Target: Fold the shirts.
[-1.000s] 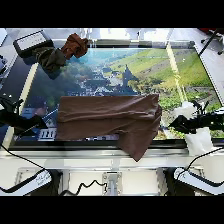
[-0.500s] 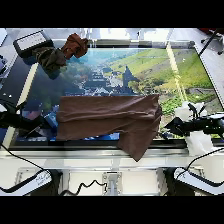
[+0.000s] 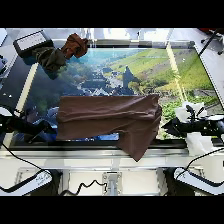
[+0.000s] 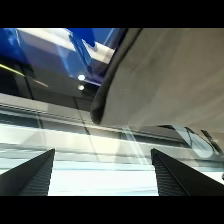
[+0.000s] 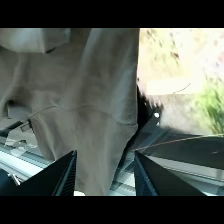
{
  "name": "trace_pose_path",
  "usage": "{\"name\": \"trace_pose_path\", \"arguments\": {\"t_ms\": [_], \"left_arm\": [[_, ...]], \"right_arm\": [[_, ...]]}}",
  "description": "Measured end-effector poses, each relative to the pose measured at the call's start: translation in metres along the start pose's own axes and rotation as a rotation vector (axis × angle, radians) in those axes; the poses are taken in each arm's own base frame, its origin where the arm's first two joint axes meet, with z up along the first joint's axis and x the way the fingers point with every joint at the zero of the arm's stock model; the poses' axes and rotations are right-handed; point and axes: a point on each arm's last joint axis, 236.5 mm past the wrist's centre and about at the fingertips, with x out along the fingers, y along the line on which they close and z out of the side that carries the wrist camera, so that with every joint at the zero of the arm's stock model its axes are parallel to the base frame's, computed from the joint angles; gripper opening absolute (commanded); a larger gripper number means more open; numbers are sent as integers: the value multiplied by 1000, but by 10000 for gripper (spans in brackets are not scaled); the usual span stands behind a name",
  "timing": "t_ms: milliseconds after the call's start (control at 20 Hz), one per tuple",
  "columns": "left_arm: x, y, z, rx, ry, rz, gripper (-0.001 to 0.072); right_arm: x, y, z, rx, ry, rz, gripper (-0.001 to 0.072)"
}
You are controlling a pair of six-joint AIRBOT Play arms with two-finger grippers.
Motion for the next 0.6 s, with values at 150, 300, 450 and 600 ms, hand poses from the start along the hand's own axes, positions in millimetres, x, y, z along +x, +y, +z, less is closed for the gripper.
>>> {"name": "trace_pose_path", "arguments": {"t_ms": [150, 300, 450, 600], "left_arm": [[4, -12, 4, -15, -14, -56, 656], [9, -20, 3, -7, -7, -74, 544], [14, -25, 4, 17, -8, -66, 544], [18, -24, 6, 22, -12, -47, 544]], "right_arm": [[6, 3, -3, 25, -1, 29, 424], [18, 1, -13, 37, 21, 31, 424], [28, -2, -21, 42, 36, 21, 424], [34, -4, -25, 43, 45, 12, 424]]}}
